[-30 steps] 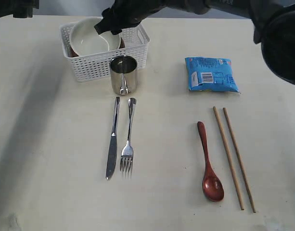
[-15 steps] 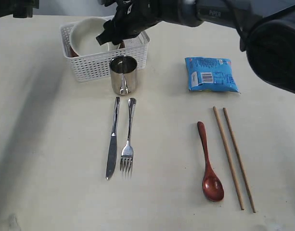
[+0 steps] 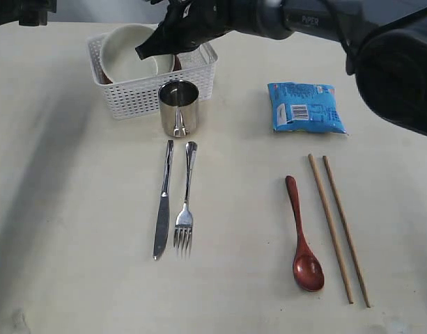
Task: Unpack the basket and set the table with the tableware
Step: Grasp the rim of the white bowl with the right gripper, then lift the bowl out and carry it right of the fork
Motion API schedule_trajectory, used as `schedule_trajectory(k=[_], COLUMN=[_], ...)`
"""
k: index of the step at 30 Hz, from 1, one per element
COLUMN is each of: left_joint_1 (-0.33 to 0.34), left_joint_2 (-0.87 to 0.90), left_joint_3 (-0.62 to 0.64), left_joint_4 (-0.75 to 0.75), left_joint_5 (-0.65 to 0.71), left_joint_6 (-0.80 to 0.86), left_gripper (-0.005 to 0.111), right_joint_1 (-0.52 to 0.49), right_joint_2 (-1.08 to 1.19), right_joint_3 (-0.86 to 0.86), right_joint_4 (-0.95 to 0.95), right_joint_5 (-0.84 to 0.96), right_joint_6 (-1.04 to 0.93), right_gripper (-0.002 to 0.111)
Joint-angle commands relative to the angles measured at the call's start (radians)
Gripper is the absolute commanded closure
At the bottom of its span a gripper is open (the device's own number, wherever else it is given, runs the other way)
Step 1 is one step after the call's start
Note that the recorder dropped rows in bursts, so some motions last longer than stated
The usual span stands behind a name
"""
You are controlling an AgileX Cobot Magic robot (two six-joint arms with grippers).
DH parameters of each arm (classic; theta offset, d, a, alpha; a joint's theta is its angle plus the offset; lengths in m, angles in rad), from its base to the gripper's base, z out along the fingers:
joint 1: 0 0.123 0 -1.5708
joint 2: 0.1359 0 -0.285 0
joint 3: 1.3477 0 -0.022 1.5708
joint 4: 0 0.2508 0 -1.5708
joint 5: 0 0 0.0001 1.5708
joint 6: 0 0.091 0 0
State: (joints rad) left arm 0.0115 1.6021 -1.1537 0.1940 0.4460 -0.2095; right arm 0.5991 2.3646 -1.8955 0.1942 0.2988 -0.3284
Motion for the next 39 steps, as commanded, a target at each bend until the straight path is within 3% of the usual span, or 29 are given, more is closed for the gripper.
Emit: schedule_trajectory(k=[1,15,29,34,39], left_joint_1=[0.002,0.002,0.002,0.002,0.002], left_joint_2=[-0.009,-0.009,-0.009,-0.009,-0.009], left_joint_3=[0.006,0.006,0.006,0.006,0.006], left_joint_4=[-0.007,-0.007,-0.007,-0.007,-0.007], left_joint_5=[-0.003,-0.003,-0.003,-0.003,-0.001], left_joint_6=[0.002,0.002,0.002,0.002,0.002], left_gripper=[0.036,0.036,0.036,0.036,0.036], right_joint_1=[-0.002,-0.032,-0.228,-0.256,-0.259], right_joint_2=[-0.062,-0.233,-0.453,-0.541,-0.716], right_joint_3=[0.001,0.001,0.010,0.138,0.415], right_joint_4=[-0.011,-0.015,0.104,0.174,0.233], right_joint_5=[0.007,0.121,0.488,0.510,0.482], right_joint_6=[-0.005,-0.007,0.037,0.022,-0.015], right_gripper=[0.109,0.109,0.109,0.109,0.109])
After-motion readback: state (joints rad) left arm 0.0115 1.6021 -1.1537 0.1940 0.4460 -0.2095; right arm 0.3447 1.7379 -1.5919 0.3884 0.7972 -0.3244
